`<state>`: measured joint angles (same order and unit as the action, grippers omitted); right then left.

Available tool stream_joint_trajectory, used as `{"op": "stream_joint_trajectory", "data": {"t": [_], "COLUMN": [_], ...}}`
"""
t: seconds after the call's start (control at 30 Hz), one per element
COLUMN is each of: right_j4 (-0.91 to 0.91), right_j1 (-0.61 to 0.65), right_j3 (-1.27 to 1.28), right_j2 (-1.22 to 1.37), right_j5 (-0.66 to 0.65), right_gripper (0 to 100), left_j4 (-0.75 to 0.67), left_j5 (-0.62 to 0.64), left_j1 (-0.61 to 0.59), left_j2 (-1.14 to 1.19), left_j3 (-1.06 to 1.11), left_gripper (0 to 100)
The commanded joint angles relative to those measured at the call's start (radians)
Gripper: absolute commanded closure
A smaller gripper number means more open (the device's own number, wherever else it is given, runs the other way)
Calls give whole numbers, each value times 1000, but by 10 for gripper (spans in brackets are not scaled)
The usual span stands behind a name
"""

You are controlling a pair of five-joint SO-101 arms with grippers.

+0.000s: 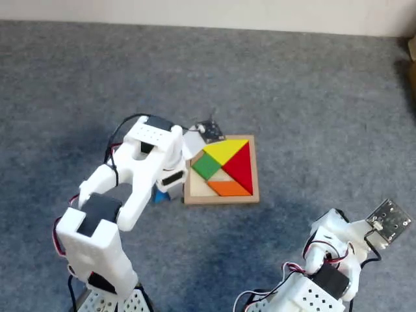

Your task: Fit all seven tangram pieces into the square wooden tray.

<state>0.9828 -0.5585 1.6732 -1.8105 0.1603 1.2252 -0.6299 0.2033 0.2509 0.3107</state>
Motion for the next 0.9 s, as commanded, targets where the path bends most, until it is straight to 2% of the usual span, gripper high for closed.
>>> {"op": "stream_joint_trajectory", "data": {"t": [0.0, 0.37, 0.63, 0.87], "right_j4": [-30, -30, -30, -30], "right_j1": [-12, -12, -12, -12], "right_j3": [125, 125, 125, 125], "right_j2": [-2, -2, -2, -2], "right_j5": [-14, -14, -14, -14], "right_gripper": [994, 994, 994, 994], "left_j4": [31, 51, -97, -109], "left_j5": [71, 75, 77, 77], "left_j1": [18, -74, -38, -7], "left_j2": [-102, -119, -117, -119], "left_j3": [-41, -12, 133, 148], "left_gripper": [817, 817, 817, 822]}}
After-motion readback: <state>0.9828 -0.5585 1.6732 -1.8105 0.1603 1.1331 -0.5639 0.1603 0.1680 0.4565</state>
